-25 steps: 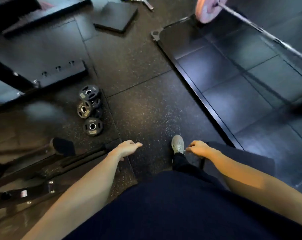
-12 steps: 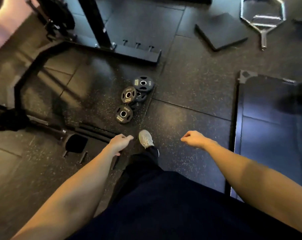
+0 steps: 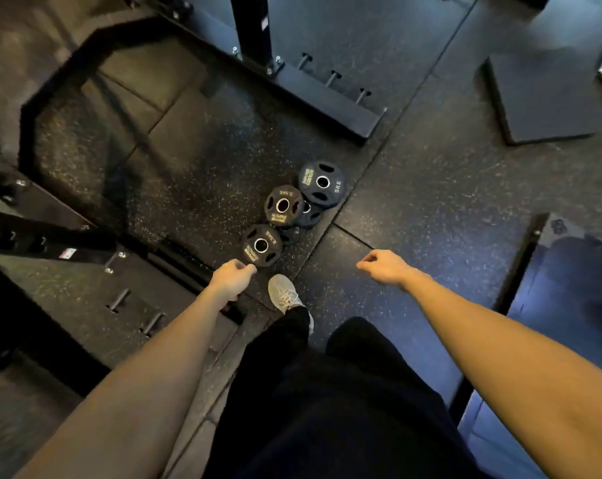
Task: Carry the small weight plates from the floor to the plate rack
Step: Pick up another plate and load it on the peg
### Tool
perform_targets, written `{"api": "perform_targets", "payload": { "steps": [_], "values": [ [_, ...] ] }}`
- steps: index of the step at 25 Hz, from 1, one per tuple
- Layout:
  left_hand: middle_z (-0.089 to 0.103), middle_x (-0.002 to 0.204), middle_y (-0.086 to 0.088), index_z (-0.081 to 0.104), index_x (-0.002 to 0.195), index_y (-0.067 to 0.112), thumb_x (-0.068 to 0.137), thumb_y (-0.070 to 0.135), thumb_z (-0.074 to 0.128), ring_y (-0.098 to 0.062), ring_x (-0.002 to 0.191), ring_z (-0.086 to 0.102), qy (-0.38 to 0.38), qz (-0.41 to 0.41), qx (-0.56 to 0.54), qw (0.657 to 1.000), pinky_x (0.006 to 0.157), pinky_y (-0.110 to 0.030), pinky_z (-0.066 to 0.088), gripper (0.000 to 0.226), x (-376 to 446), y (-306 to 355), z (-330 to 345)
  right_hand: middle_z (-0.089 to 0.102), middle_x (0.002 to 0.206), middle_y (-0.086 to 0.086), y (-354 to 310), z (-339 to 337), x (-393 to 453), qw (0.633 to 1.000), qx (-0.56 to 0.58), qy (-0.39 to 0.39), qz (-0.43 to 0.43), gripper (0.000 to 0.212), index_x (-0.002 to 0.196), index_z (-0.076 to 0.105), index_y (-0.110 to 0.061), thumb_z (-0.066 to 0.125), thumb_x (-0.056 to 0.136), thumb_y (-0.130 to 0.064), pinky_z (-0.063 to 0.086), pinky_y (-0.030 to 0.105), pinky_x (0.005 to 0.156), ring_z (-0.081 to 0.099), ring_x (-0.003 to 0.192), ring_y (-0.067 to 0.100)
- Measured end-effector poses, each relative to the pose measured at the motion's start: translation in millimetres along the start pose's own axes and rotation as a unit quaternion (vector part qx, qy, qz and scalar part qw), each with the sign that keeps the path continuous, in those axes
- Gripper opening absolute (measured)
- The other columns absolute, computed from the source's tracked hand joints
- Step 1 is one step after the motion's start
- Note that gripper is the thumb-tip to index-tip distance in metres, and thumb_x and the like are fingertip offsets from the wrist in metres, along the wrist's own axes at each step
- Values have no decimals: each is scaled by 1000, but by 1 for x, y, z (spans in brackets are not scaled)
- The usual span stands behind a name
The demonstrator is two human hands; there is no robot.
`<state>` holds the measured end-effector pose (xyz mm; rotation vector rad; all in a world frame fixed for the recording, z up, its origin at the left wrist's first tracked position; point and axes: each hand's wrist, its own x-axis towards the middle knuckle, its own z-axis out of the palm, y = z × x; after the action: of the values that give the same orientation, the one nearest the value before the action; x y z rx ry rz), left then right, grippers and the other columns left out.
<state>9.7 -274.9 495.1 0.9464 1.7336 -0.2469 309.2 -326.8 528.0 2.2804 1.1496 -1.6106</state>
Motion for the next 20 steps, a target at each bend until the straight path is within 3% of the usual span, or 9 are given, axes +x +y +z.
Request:
{"api": "perform_targets", "payload": {
  "steps": [4, 7, 12, 16, 18, 20],
  "values": [
    [65, 102, -8, 60, 104, 17, 89, 40, 54, -26, 100, 61, 43, 4, 4, 999, 90, -40, 52, 28, 89, 64, -27, 63, 119, 15, -49, -37, 109, 1000, -13, -12, -9, 35, 118, 59, -7, 53, 94, -31, 44, 37, 87, 55, 95, 24],
    [67, 99, -7, 62, 103, 17, 91, 33, 53, -28, 100, 61, 66, 12, 31, 997, 88, -37, 49, 22, 202, 95, -23, 64, 118, 12, -68, -39, 237, 999, -37, -26, -4, 32, 113, 61, -9, 52, 92, -32, 45, 36, 88, 59, 104, 29],
    [62, 102, -4, 54, 127, 17, 94, 26, 50, -26, 103, 57, 69, 17, 49, 996, 84, -32, 41, 34, 416, 111, 24, 61, 120, 14, -73, 10, 458, 999, -34, -31, -10, 41, 118, 54, -3, 50, 94, -36, 42, 37, 88, 56, 109, 32],
    [51, 137, -10, 33, 147, 18, 97, 25, 49, -27, 111, 53, 70, 36, 83, 993, 95, -36, 42, 52, 560, 100, 68, 55, 128, 16, -50, 72, 587, 998, -4, -58, 17, 57, 140, 32, -9, 47, 95, -42, 38, 35, 79, 53, 106, 31],
    [45, 144, -10, 27, 150, 19, 97, 23, 49, -28, 120, 51, 69, 42, 97, 992, 101, -35, 39, 58, 619, 91, 87, 55, 121, 15, -38, 104, 634, 997, 34, -56, 47, 65, 144, 23, -10, 48, 94, -43, 43, 39, 78, 54, 99, 31],
    [46, 144, -12, 30, 147, 17, 96, 21, 50, -30, 128, 47, 63, 47, 114, 990, 103, -35, 38, 55, 659, 89, 102, 56, 115, 11, -30, 128, 663, 994, 79, -49, 53, 66, 142, 26, -11, 50, 91, -45, 52, 45, 83, 59, 97, 31]
  ]
}}
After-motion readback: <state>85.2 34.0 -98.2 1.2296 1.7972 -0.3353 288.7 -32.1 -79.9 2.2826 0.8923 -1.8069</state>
